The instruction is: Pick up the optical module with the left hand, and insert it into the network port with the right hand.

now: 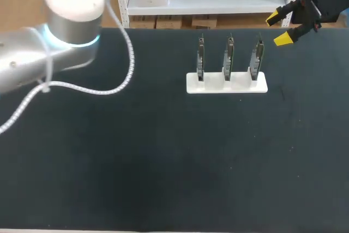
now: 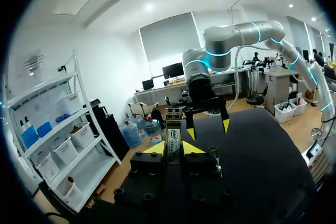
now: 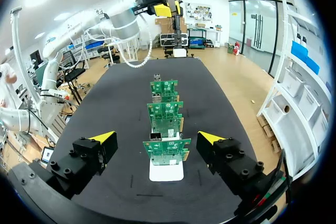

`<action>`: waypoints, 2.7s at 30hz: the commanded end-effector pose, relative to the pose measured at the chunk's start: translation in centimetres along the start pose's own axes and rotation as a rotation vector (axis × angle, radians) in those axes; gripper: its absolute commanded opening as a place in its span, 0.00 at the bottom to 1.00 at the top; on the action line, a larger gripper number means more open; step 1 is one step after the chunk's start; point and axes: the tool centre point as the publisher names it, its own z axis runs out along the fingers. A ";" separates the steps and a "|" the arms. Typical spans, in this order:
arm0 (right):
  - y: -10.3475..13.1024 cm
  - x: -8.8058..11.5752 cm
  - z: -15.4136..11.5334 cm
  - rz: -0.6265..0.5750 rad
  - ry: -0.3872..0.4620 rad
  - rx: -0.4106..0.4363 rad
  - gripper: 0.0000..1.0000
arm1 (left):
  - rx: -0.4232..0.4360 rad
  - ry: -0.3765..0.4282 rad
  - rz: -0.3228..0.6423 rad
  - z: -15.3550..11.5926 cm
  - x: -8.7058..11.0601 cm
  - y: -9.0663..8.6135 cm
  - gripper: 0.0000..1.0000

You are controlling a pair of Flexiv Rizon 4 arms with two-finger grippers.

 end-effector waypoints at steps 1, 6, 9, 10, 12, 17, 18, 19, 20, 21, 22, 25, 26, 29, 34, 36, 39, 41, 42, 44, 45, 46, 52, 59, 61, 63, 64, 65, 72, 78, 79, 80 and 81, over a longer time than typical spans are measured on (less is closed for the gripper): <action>0.2 0.0 0.0 0.000 0.001 0.004 1.00 | 0.043 -0.170 -0.003 4.7 -0.3 -0.2 0.00; 0.2 0.0 0.0 0.000 0.001 0.004 1.00 | 0.084 -0.218 -0.019 7.0 -0.8 -2.1 0.00; 0.2 0.0 0.0 0.000 0.001 0.004 1.00 | 0.102 -0.245 -0.032 7.9 -0.8 -3.0 0.00; 0.2 0.0 0.0 0.000 0.001 0.004 1.00 | 0.105 -0.252 -0.038 8.2 -0.8 -3.3 0.00; 0.2 0.0 0.0 0.000 0.001 0.004 1.00 | 0.123 -0.271 -0.055 9.0 -0.7 -3.9 0.00; 0.2 0.0 0.0 0.000 0.001 0.004 1.00 | 0.140 -0.287 -0.070 10.4 -0.1 -5.1 0.00; 0.2 0.0 0.0 0.000 0.001 0.004 1.00 | 0.143 -0.298 -0.080 10.5 0.1 -5.2 0.00; 0.2 0.0 0.0 0.000 0.001 0.004 1.00 | 0.142 -0.300 -0.081 10.6 0.2 -5.3 0.00; 0.2 0.0 0.0 0.000 0.001 0.004 1.00 | 0.141 -0.304 -0.085 10.7 0.3 -5.5 0.00; 0.2 0.0 0.0 0.000 0.001 0.004 1.00 | 0.145 -0.307 -0.087 10.8 0.3 -5.7 0.00; 0.2 0.0 0.0 0.000 0.001 0.004 1.00 | 0.148 -0.307 -0.087 10.9 0.4 -5.9 0.00; 0.2 0.0 0.0 0.000 0.001 0.004 1.00 | 0.154 -0.309 -0.087 11.1 0.6 -6.2 0.00; 0.2 0.0 0.0 0.000 0.001 0.004 1.00 | 0.154 -0.309 -0.089 11.2 0.6 -6.3 0.00; 0.2 0.0 0.0 0.000 0.001 0.004 1.00 | 0.157 -0.312 -0.090 11.4 0.7 -6.6 0.00; 0.2 0.0 0.0 0.000 0.001 0.004 1.00 | 0.174 -0.313 -0.085 11.8 0.9 -7.0 0.00; 0.2 0.0 0.0 0.000 0.001 0.004 1.00 | 0.175 -0.306 -0.085 11.9 1.0 -7.1 0.00; 0.2 0.0 0.0 0.000 0.001 0.004 1.00 | 0.181 -0.299 -0.088 12.1 1.2 -7.4 0.00; 0.2 0.0 0.0 0.000 0.001 0.004 1.00 | 0.186 -0.298 -0.086 12.1 1.2 -7.6 0.00; 0.2 0.0 0.0 0.000 0.001 0.004 1.00 | 0.190 -0.297 -0.086 12.2 1.2 -7.7 0.00; 0.2 0.0 0.0 0.000 0.001 0.004 1.00 | 0.199 -0.299 -0.089 12.3 1.3 -8.0 0.00; 0.2 0.0 0.0 0.000 0.001 0.004 1.00 | 0.202 -0.299 -0.089 12.3 1.4 -8.1 0.00; 0.2 0.0 0.0 0.000 0.001 0.004 1.00 | 0.206 -0.300 -0.092 12.4 1.4 -8.2 0.00; 0.2 0.0 0.0 0.000 0.001 0.004 1.00 | 0.217 -0.307 -0.094 12.7 1.5 -8.5 0.00; 0.2 0.0 0.0 0.000 0.001 0.004 1.00 | 0.229 -0.306 -0.082 13.1 1.8 -9.1 0.00; 0.2 0.0 0.0 0.000 0.001 0.004 1.00 | 0.232 -0.308 -0.080 13.2 1.8 -9.3 0.00; 0.2 0.0 0.0 0.000 0.001 0.004 1.00 | 0.234 -0.310 -0.081 13.3 1.9 -9.4 0.00; 0.2 0.0 0.0 0.000 0.001 0.004 1.00 | 0.235 -0.311 -0.081 13.3 1.9 -9.5 0.00; 0.2 0.0 0.0 0.000 0.001 0.004 1.00 | 0.235 -0.315 -0.085 13.4 1.9 -9.5 0.00; 0.2 0.0 0.0 0.000 0.001 0.004 1.00 | 0.229 -0.322 -0.098 13.7 2.1 -9.7 0.00; 0.2 0.0 0.0 0.000 0.001 0.004 1.00 | 0.236 -0.318 -0.114 14.2 2.2 -10.0 0.00; 0.2 0.0 0.0 0.000 0.001 0.004 1.00 | 0.236 -0.318 -0.116 14.2 2.2 -10.0 0.00; 0.2 0.0 0.0 0.000 0.001 0.004 1.00 | 0.236 -0.316 -0.119 14.3 2.2 -10.1 0.00; 0.2 0.0 0.0 0.000 0.001 0.004 1.00 | 0.234 -0.317 -0.125 14.3 2.2 -10.1 0.00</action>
